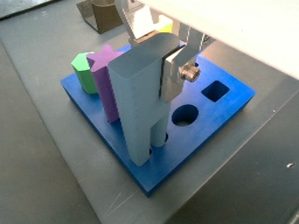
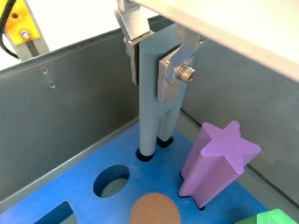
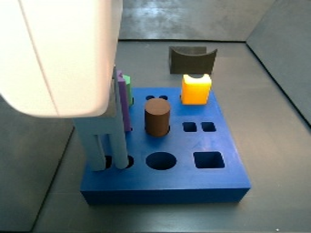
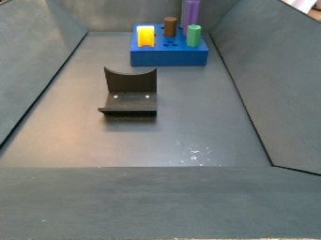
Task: Pick up the square-circle object. Move up. Rotate the square-circle object. Place the square-circle object on the fixture. Regrasp the square-circle object. Move to above the board. Insert the square-circle object.
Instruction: Insert the square-circle object.
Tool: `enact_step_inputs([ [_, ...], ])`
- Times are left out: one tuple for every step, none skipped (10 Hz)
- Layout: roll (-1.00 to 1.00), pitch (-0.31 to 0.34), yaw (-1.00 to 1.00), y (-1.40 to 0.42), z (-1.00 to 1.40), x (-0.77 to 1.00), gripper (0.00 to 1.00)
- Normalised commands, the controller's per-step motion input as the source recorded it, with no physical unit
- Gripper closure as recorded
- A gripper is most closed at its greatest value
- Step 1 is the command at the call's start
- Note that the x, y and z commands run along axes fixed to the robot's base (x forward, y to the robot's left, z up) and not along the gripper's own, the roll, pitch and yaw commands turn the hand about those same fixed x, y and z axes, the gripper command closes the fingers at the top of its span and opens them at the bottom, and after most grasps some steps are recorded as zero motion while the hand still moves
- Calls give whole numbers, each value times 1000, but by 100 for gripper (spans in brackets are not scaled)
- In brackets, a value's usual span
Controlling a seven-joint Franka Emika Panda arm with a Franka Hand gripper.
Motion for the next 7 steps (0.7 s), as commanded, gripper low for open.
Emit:
enact_step_inputs([
  [130,0,0,0,-457,420,100],
  [144,0,0,0,-414,337,100],
  [157,0,0,0,-411,226,100],
  [157,-21,0,-11,-509,186,100],
  [171,-47,0,-51,-557,200,100],
  [161,-39,0,-129,-543,337,100],
  [190,-47,-34,-206,-557,334,100],
])
